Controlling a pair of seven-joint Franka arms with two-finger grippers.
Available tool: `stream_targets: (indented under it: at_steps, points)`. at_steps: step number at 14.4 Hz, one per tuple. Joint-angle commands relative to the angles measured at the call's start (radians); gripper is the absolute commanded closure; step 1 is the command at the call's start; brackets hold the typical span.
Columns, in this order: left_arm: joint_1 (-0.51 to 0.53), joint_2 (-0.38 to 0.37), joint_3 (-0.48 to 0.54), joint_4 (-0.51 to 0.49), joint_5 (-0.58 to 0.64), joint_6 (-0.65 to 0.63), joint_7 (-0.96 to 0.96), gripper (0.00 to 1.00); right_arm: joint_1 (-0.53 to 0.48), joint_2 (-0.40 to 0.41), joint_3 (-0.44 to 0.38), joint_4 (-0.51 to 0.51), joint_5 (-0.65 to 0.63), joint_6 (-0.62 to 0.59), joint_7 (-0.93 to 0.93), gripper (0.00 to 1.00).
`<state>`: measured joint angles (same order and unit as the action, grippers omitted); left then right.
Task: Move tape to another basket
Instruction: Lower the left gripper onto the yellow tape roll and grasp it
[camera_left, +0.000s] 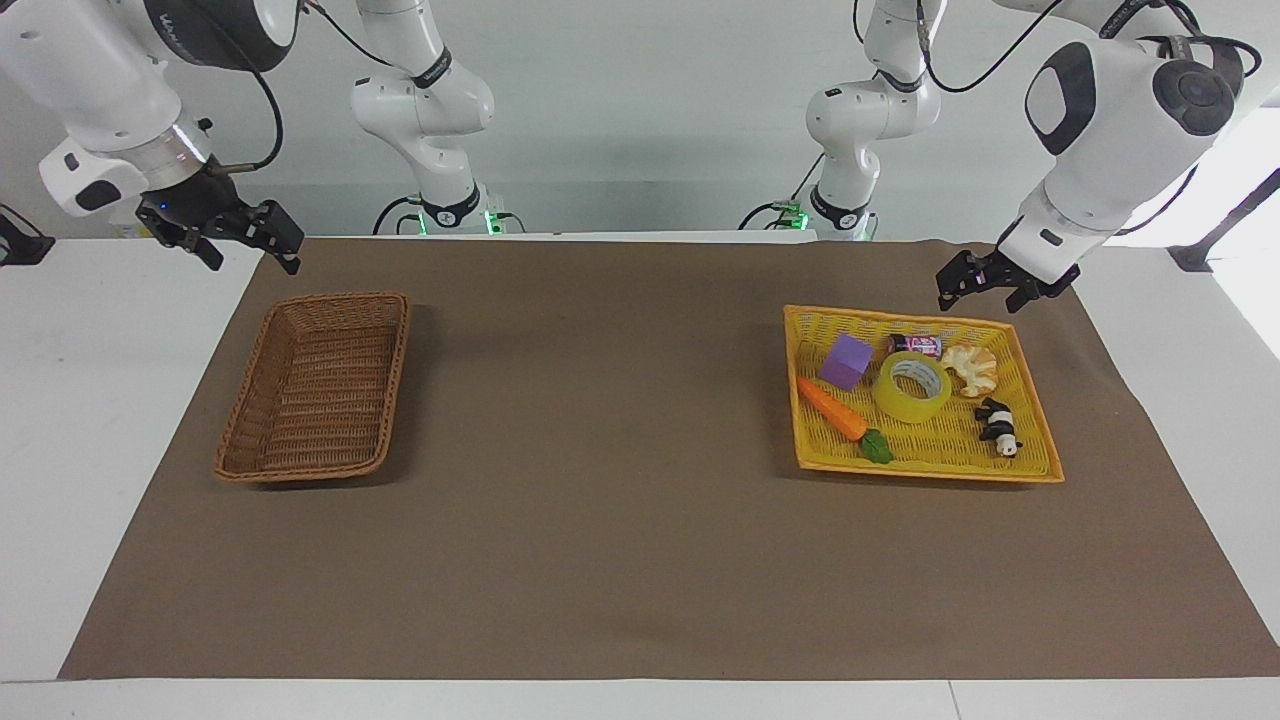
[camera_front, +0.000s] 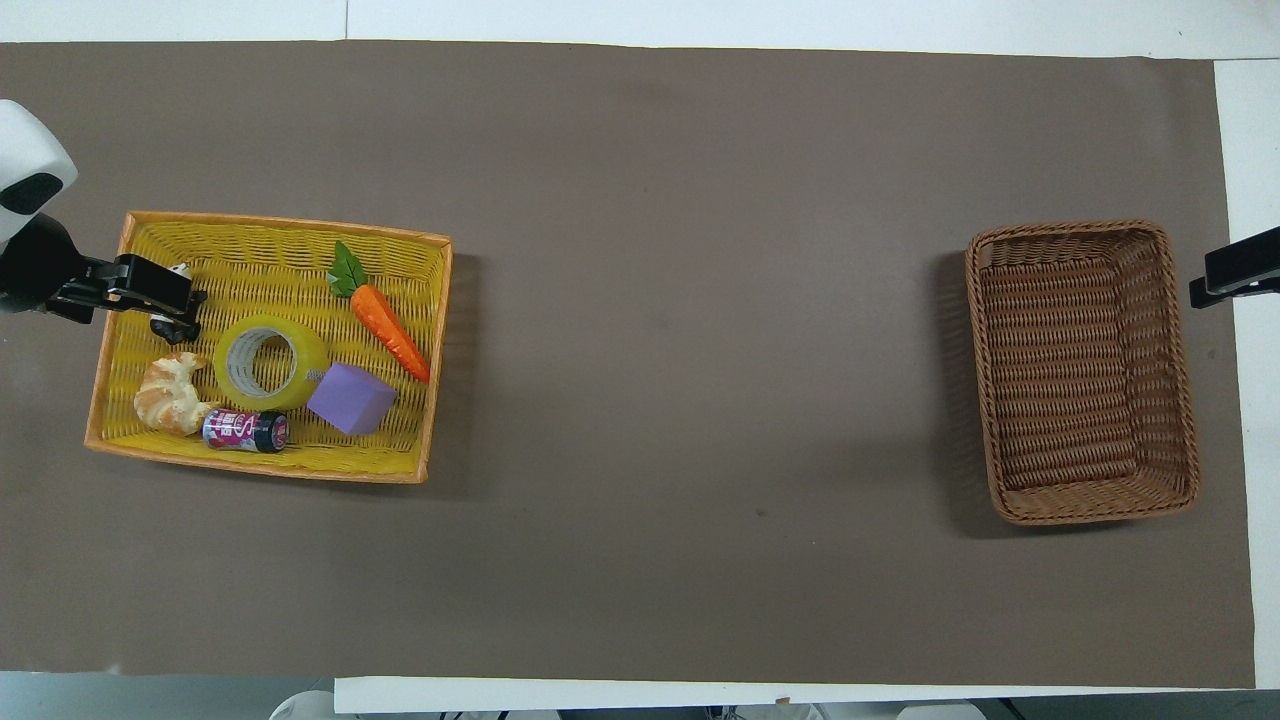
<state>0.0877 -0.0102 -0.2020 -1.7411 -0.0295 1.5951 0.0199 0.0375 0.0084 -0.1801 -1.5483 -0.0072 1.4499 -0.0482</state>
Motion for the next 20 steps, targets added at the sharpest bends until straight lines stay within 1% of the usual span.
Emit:
stream_targets:
  at_steps: [1,5,6,7,8,9,10,13,14,15,16,18,20]
  points:
    - [0.007,0.0,0.001,-0.004,0.008,-0.014,0.006,0.0,0.001,-0.025,0.004,-0.032,-0.002,0.01,0.004,0.01]
    - [0.004,-0.001,0.004,-0.005,0.008,-0.006,-0.015,0.0,0.001,-0.025,0.004,-0.032,-0.002,0.01,0.005,0.01]
    - [0.009,-0.013,0.006,-0.05,0.011,0.028,-0.034,0.0,0.001,-0.025,0.004,-0.032,-0.002,0.01,0.004,0.01]
    - [0.021,-0.061,0.012,-0.152,0.011,0.136,-0.026,0.0,-0.001,-0.025,0.004,-0.032,-0.002,0.01,0.004,0.01]
    - [0.035,-0.095,0.01,-0.264,0.011,0.272,-0.028,0.0,0.001,-0.025,0.004,-0.032,-0.002,0.01,0.005,0.01]
    - [0.035,-0.118,0.01,-0.353,0.011,0.367,-0.028,0.0,-0.001,-0.025,0.004,-0.032,-0.002,0.01,0.004,0.01]
    - [0.037,-0.117,0.01,-0.403,0.011,0.42,-0.026,0.01,0.001,-0.025,0.004,-0.032,-0.002,0.01,0.005,0.01]
    - [0.037,-0.099,0.01,-0.463,0.011,0.491,-0.026,0.01,0.001,-0.025,0.004,-0.032,-0.002,0.01,0.004,0.01]
    - [0.037,-0.096,0.012,-0.498,0.011,0.525,-0.026,0.01,-0.001,-0.025,0.004,-0.032,-0.002,0.01,0.004,0.01]
    - [0.038,-0.09,0.01,-0.532,0.011,0.59,-0.028,0.02,-0.001,-0.025,0.004,-0.032,-0.002,0.01,0.005,0.01]
    - [0.038,-0.065,0.012,-0.541,0.011,0.645,-0.028,0.02,-0.001,-0.025,0.004,-0.032,-0.002,0.01,0.004,0.01]
    - [0.049,-0.041,0.012,-0.554,0.011,0.661,-0.026,0.03,-0.001,-0.025,0.004,-0.032,-0.002,0.01,0.005,0.01]
    - [0.07,-0.034,0.012,-0.586,0.011,0.695,-0.006,0.03,-0.001,-0.025,0.004,-0.032,-0.002,0.01,0.005,0.01]
